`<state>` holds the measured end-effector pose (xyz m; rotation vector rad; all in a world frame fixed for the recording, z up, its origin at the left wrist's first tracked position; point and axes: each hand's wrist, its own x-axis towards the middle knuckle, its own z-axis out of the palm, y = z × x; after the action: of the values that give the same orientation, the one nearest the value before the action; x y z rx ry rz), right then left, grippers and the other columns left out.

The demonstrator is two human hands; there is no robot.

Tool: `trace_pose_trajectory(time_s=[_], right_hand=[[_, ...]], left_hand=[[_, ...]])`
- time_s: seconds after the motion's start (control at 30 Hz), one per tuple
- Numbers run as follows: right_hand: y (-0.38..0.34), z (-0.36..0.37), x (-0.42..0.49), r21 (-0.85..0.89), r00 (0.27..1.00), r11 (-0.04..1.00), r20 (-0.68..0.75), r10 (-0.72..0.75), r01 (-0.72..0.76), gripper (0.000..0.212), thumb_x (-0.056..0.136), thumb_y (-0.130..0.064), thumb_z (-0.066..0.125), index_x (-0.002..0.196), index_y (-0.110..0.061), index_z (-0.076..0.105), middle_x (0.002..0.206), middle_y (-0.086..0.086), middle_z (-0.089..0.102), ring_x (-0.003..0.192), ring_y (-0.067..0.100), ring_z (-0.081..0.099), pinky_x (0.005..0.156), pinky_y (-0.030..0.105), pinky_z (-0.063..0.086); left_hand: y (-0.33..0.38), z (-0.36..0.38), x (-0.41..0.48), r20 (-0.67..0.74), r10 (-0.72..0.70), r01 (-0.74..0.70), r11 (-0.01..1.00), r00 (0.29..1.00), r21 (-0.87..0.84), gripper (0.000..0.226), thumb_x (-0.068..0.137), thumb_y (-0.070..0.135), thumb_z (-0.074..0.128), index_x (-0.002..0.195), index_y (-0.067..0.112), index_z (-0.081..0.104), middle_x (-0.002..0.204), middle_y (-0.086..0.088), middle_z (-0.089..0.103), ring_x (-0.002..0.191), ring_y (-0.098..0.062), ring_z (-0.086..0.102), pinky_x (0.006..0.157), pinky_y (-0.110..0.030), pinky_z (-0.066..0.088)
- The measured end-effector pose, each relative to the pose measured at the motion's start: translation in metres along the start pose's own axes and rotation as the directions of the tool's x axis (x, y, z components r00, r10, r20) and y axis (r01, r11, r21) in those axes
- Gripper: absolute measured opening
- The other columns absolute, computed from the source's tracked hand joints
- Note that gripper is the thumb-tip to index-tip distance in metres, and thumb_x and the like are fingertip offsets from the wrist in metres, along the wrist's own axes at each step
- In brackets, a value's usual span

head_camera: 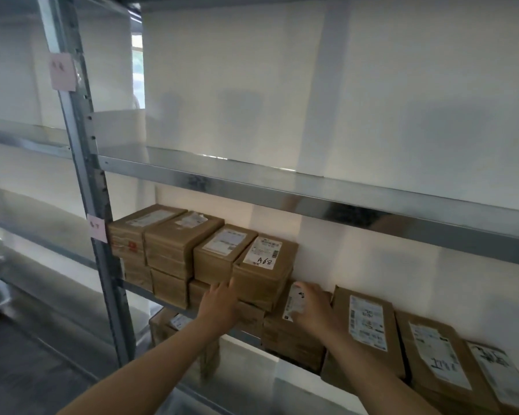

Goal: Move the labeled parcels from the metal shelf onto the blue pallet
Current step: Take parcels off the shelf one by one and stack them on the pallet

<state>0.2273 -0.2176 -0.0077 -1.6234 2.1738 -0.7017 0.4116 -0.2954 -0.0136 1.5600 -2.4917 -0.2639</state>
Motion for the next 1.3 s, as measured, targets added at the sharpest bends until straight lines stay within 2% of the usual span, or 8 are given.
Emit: trace_pose_trajectory(time_s=[0.33, 0.43, 0.57, 0.63, 0.77, 0.9, 1.1, 1.3], right_hand=[[-0.014, 0.009, 0.041, 0.061, 0.992, 0.99, 0.0, 0.127, -0.127, 0.075, 0.079, -0.02, 0.07, 0.141, -0.024, 0.027, 0.141, 0.006, 0.03, 0.131, 0.021, 0.034, 0.109, 0.032, 0.033], [-0.024, 0.012, 0.056, 0.042, 0.988, 0.987, 0.015, 0.152, -0.152, 0.08, 0.077, -0.023, 0.072, 0.142, -0.025, 0.025, 0.142, 0.006, 0.031, 0.131, 0.022, 0.036, 0.108, 0.036, 0.035], [-0.039, 0.025, 0.075, 0.06, 0.982, 0.981, 0.045, 0.183, -0.185, 0.088, 0.074, -0.023, 0.075, 0.143, -0.028, 0.021, 0.142, 0.004, 0.031, 0.134, 0.024, 0.034, 0.11, 0.039, 0.033], [-0.044, 0.032, 0.081, 0.069, 0.978, 0.976, 0.051, 0.203, -0.206, 0.093, 0.071, -0.022, 0.077, 0.144, -0.03, 0.019, 0.142, 0.003, 0.031, 0.134, 0.024, 0.033, 0.112, 0.039, 0.032], [-0.046, 0.035, 0.082, 0.091, 0.976, 0.972, 0.005, 0.219, -0.218, 0.091, 0.07, -0.016, 0.077, 0.143, -0.025, 0.024, 0.141, 0.003, 0.037, 0.131, 0.021, 0.036, 0.112, 0.036, 0.032], [-0.047, 0.036, 0.078, 0.09, 0.976, 0.972, -0.025, 0.218, -0.215, 0.091, 0.071, -0.011, 0.076, 0.144, -0.021, 0.024, 0.143, 0.003, 0.039, 0.132, 0.019, 0.037, 0.112, 0.033, 0.032], [-0.051, 0.041, 0.073, 0.128, 0.963, 0.963, -0.101, 0.25, -0.236, 0.09, 0.071, -0.006, 0.075, 0.144, -0.019, 0.024, 0.144, 0.003, 0.04, 0.133, 0.017, 0.038, 0.111, 0.03, 0.034], [-0.052, 0.037, 0.06, 0.163, 0.934, 0.949, -0.194, 0.301, -0.271, 0.087, 0.072, -0.005, 0.074, 0.144, -0.019, 0.027, 0.141, 0.004, 0.041, 0.131, 0.018, 0.038, 0.107, 0.022, 0.03]], left_hand=[[-0.017, 0.004, 0.07, 0.052, 0.037, -0.029, 0.986, 0.998, -0.162, 0.061, 0.087, 0.012, 0.054, 0.139, 0.014, 0.021, 0.132, -0.015, 0.045, 0.123, -0.032, 0.044, 0.099, -0.041, 0.045], [-0.029, 0.003, 0.087, 0.06, 0.111, -0.098, 0.979, 0.992, -0.176, 0.065, 0.087, 0.014, 0.055, 0.14, 0.016, 0.018, 0.132, -0.014, 0.046, 0.119, -0.03, 0.049, 0.096, -0.041, 0.048], [-0.039, 0.006, 0.1, 0.032, 0.251, -0.238, 0.948, 0.968, -0.213, 0.053, 0.091, 0.016, 0.05, 0.137, 0.016, 0.025, 0.127, -0.008, 0.053, 0.108, -0.022, 0.059, 0.088, -0.035, 0.053], [-0.039, 0.011, 0.104, 0.029, 0.306, -0.292, 0.93, 0.952, -0.224, 0.054, 0.09, 0.016, 0.052, 0.138, 0.017, 0.025, 0.13, -0.007, 0.053, 0.109, -0.021, 0.059, 0.09, -0.035, 0.053], [-0.037, 0.018, 0.109, 0.042, 0.399, -0.374, 0.888, 0.916, -0.267, 0.069, 0.093, 0.019, 0.05, 0.147, 0.02, 0.007, 0.137, -0.007, 0.048, 0.114, -0.018, 0.057, 0.095, -0.031, 0.05], [-0.035, 0.02, 0.114, 0.118, 0.468, -0.407, 0.847, 0.876, -0.341, 0.078, 0.093, 0.025, 0.051, 0.148, 0.02, -0.004, 0.149, -0.009, 0.031, 0.13, -0.019, 0.042, 0.109, -0.033, 0.038], [-0.027, 0.025, 0.117, 0.143, 0.471, -0.368, 0.816, 0.871, -0.446, 0.084, 0.089, 0.023, 0.059, 0.148, 0.026, -0.001, 0.145, -0.013, 0.03, 0.128, -0.022, 0.042, 0.111, -0.033, 0.035], [-0.022, 0.017, 0.115, 0.112, 0.54, -0.423, 0.757, 0.834, -0.499, 0.085, 0.087, 0.019, 0.062, 0.148, 0.028, 0.004, 0.143, -0.012, 0.032, 0.128, -0.022, 0.042, 0.11, -0.032, 0.034]])
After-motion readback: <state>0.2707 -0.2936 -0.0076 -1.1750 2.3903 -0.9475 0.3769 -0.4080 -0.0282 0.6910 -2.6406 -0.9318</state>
